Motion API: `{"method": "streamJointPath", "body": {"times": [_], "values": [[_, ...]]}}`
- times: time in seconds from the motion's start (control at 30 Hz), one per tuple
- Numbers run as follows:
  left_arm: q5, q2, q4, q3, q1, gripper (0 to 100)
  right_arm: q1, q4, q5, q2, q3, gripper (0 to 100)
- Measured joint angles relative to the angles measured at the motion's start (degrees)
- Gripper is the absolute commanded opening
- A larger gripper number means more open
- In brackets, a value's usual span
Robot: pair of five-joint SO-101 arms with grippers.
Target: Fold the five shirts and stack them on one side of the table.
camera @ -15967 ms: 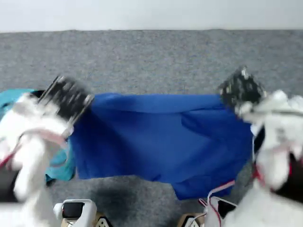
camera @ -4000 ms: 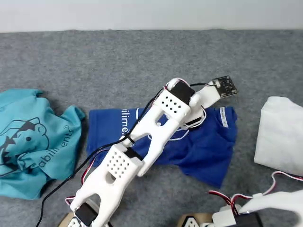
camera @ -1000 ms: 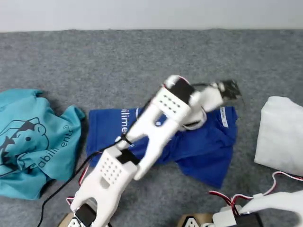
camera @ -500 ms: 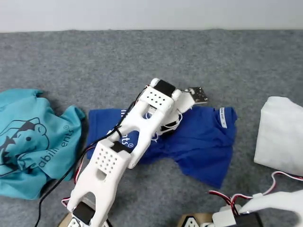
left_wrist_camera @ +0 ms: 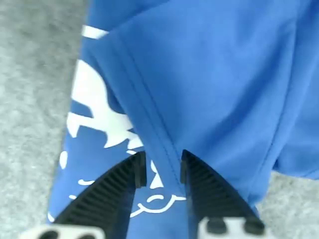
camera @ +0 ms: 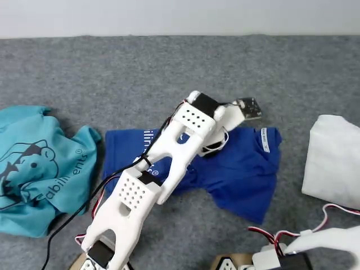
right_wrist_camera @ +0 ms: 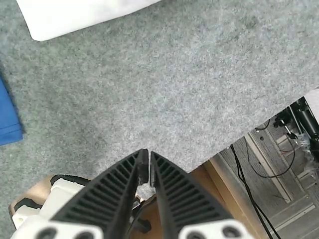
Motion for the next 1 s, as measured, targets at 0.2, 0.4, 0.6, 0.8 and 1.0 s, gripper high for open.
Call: {"method": "streamJointPath", "body": {"times": [0.2,0.4,0.6,0.8,1.0], "values": [[0.0,-4.6,0.0,-0.2,4.8,12,-0.1,0.0,0.0,0.0,0.0,0.9],[0.0,-5.3,0.0,0.1,12.0,12,-0.1,0.0,0.0,0.0,0.0,0.9],[0.0,-5.3,0.1,1.7,18.8,17,-0.1,0.0,0.0,0.0,0.0,0.9],[-0.4,-6.6,0.1,9.9,22.6,25,0.0,0.0,0.0,0.0,0.0,0.9],[-0.9,-8.8,0.1,15.5,24.4,25,0.0,0.0,0.0,0.0,0.0,0.9]]}}
